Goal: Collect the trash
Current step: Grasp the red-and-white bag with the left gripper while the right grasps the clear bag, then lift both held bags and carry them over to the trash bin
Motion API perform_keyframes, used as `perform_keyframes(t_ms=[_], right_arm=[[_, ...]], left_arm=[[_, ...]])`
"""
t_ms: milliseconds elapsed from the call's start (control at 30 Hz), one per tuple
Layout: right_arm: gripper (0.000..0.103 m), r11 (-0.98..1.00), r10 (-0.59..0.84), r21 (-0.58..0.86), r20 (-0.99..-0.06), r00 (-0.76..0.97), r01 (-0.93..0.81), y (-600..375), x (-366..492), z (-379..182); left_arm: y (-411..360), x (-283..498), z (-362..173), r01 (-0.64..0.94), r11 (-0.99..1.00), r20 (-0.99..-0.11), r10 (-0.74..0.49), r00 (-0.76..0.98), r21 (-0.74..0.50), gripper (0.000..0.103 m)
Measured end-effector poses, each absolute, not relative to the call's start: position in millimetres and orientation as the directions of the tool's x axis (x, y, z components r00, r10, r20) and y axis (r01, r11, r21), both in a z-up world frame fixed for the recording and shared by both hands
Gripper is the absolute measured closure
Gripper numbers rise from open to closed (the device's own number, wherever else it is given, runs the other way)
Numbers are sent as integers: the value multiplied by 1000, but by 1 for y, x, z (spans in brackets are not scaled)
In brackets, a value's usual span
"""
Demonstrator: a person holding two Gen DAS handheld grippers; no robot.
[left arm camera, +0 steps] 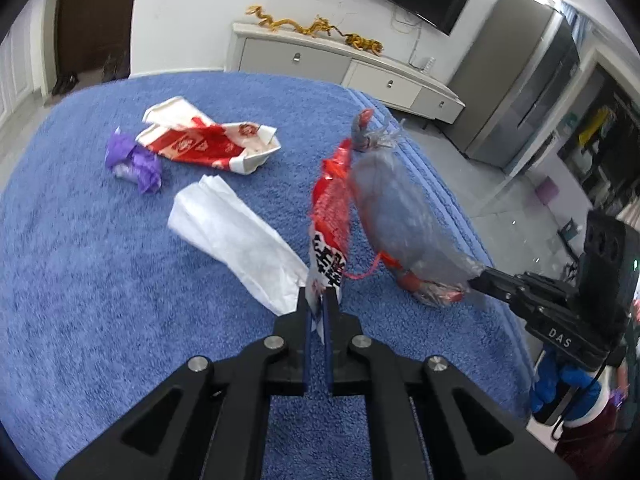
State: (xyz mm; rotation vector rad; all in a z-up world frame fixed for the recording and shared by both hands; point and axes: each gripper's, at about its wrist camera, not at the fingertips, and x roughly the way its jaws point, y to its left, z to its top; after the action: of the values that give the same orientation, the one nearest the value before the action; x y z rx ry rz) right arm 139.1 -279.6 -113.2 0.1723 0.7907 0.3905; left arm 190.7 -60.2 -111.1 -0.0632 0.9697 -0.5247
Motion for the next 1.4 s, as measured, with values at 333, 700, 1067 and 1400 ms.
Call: perform_keyframes(t_ms=[333,700,1067,1400], right_arm=[[59,906,424,289,-656,625,-311,-273,150,-120],[59,892,451,331,-664,596,-307,-277,170,-132],[93,882,470,380,-669,576,-278,-286,174,-138],[97,898,433,370,-646,629,-238,-301,153,-124]], left_arm=[[-75,177,-102,461,860,-748,-452,486,-219,62],[-83,212,-106,441,872,-761,-431,486,-212,61],[-105,263,-132,410,892,-839,-363,406,-188,59],[-114,268,-136,393,857,-814,-472,339,-333,82]])
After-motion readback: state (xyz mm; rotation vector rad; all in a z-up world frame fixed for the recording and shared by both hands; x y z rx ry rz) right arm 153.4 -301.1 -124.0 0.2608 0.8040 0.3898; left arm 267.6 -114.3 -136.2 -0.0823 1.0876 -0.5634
